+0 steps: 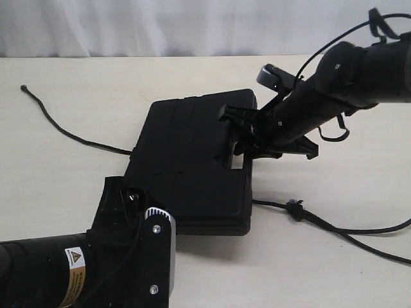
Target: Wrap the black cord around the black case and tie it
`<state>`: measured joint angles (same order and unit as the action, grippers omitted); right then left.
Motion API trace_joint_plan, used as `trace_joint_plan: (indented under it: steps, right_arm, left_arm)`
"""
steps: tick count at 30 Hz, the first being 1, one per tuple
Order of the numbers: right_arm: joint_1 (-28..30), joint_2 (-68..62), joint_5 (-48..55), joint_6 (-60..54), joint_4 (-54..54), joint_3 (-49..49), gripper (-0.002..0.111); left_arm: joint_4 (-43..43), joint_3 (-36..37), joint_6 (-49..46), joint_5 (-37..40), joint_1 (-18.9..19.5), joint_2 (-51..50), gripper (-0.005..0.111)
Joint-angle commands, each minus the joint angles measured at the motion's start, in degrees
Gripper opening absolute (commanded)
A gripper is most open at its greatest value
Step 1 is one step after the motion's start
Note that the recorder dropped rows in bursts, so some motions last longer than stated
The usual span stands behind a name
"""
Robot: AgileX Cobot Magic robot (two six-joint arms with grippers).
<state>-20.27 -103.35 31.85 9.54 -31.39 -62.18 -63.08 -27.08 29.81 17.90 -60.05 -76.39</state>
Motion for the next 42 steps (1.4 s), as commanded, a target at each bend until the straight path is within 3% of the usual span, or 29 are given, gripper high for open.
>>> trace_joint_plan:
  steps: [1,6,13,22,28,33,36,42]
  right_arm:
    - [0.1,5.0,0.4,-0.3,-6.2,-0.4,0.004]
    - [-0.6,6.3,0.9,-0.3,-10.2,-0.4,0.004]
    - [-4.7,6.3,-5.2,-0.3,-15.8,-0.4,0.004]
    - [-4.7,6.3,-5.8,-0.3,-21.0,-0.4,0.004]
    - [-5.2,6.3,-4.3,-0.3,-28.1,-0.4,0.004]
    - [-5.2,6.3,-3.6,-0.3,-29.2,-0.4,0.004]
    - [-5.2,6.3,-2.4,-0.3,-30.6,-0.4,0.004]
    - [-5.2,6.3,-1.6,-0.7,-32.0,-0.4,0.004]
  left_arm:
    - [-2.4,0.2,0.4,-1.4,-0.3,0.0,0.092]
    - [-2.6,0.2,0.4,-0.2,3.5,0.0,0.092]
    - [-2.7,0.2,0.4,-9.0,11.4,0.0,0.092]
    - [-5.6,0.2,0.4,-10.2,17.4,-0.1,0.092]
    - [-5.6,0.2,0.4,-16.1,22.9,-3.4,0.092]
    - [-4.4,-0.6,0.4,-25.9,29.7,-4.6,0.092]
    - [-1.6,-2.8,0.4,-26.3,32.8,-4.6,0.092]
    - [-0.1,-4.0,0.4,-31.7,36.3,-4.6,0.092]
